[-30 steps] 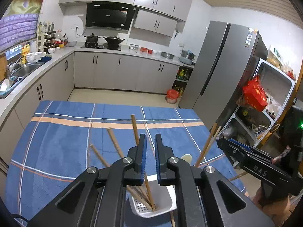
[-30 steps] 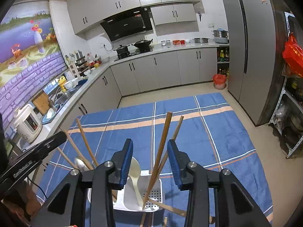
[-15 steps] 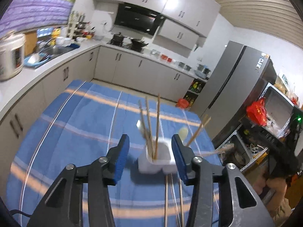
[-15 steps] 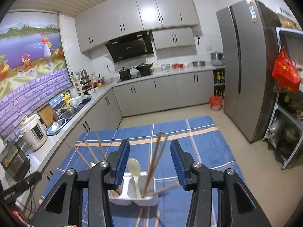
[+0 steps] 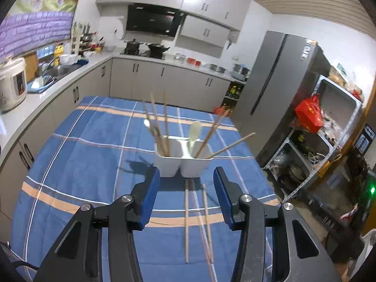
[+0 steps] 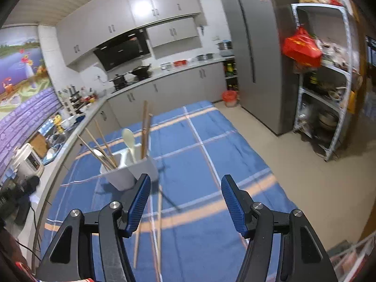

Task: Organize utensils
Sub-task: 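Move back to the tablecloth and close each gripper on a remaining chopstick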

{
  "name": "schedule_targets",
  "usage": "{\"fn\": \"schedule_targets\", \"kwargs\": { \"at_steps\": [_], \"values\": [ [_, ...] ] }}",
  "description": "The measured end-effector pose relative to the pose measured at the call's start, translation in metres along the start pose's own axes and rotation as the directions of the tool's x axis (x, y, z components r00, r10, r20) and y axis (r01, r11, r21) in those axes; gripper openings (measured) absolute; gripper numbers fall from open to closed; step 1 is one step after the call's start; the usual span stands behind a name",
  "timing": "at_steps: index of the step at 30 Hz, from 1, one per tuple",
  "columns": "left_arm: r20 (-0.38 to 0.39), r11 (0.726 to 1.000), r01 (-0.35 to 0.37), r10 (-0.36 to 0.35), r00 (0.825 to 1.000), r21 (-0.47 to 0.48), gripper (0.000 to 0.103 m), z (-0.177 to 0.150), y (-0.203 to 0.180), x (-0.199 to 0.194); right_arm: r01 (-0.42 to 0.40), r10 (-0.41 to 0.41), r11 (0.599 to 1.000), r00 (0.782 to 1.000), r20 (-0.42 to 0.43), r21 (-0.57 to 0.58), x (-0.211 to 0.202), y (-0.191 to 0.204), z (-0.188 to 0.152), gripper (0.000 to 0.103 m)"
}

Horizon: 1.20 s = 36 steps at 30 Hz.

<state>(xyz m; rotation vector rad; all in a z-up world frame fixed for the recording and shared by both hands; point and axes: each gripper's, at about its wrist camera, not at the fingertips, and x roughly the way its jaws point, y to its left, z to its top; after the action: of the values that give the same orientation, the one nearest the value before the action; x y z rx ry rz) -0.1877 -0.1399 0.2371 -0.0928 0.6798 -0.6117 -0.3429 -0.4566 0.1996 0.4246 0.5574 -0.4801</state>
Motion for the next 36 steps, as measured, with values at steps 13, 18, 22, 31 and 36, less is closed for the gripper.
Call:
{"fn": "schedule_targets", "kwargs": {
  "at_steps": [13,18,22,31,36],
  "values": [
    [0.065,0.997,-0.02,0.015,0.998,0.08,0.061,-0.029,-0.028,-0.04,0.056,-0.054,0.997,0.998,-0.027,0.051,-0.014,-0.042,-0.049,0.069],
    [0.01,0.992,-0.12,0.119,0.993,0.029,0.063,-0.041,0.003,-0.026,-0.023,0.026,0.999,0.996,-0.08,0.037,0.012,-0.03,-0.056,0.069],
    [-0.08,0.99,-0.137,0.138,0.987,0.012,0.063,-0.054,0.017,0.005,-0.093,0.089,0.996,0.986,-0.144,-0.019,0.035,-0.012,-0.069,0.069],
    [-0.294,0.991,-0.023,0.062,0.954,0.133,0.056,-0.094,-0.002,0.125,-0.157,0.13,0.984,0.952,-0.276,-0.08,0.074,0.0,-0.102,0.069],
    [-0.365,0.988,-0.003,0.061,0.929,0.157,0.047,-0.099,-0.007,0.187,-0.137,0.109,0.988,0.943,-0.314,-0.068,0.089,-0.008,-0.107,0.069]
  ]
}}
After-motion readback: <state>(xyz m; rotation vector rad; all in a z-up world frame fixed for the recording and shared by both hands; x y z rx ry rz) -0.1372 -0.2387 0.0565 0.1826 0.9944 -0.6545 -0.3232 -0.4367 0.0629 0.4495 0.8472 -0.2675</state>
